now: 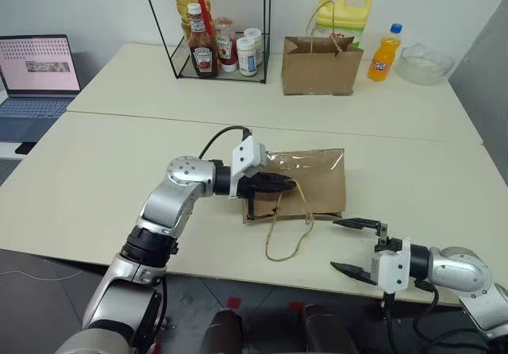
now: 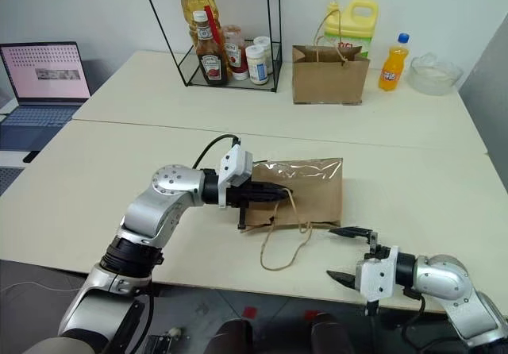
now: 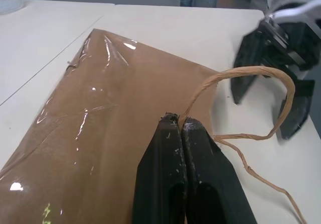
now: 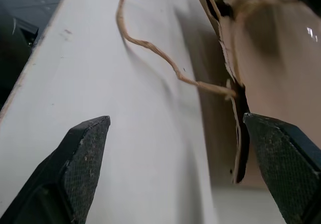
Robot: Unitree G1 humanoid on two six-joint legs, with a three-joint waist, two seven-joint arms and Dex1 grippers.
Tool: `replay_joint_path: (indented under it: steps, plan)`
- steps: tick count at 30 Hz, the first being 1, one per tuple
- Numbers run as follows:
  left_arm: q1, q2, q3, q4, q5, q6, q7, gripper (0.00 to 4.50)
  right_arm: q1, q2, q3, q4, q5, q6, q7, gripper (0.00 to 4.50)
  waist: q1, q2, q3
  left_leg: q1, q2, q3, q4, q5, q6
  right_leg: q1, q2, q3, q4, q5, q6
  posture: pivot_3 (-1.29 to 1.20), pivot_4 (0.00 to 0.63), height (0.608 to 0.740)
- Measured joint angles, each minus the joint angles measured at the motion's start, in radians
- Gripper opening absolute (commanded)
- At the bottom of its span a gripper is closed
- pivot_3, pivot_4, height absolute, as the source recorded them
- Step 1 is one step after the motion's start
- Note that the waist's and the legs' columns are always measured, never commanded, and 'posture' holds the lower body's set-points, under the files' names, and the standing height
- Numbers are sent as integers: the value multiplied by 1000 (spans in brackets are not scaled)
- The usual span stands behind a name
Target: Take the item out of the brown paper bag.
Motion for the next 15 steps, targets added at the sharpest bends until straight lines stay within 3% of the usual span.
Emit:
replay_joint_path:
  steps: [5, 15]
  plan:
    - [9, 12, 8, -26, -4, 31, 22, 9, -147, 29, 71, 187, -70, -238, -37, 4500, -4, 0, 0, 3, 0, 0, 0, 0, 0, 2, 0, 0, 0, 0, 0, 0, 150, 740]
    - [18, 22, 11, -59, -7, 59, 45, 9, -323, 120, 175, 369, -186, -405, -132, 4500, -9, 0, 0, 4, 1, 0, 0, 0, 0, 3, 0, 0, 0, 0, 0, 0, 150, 740]
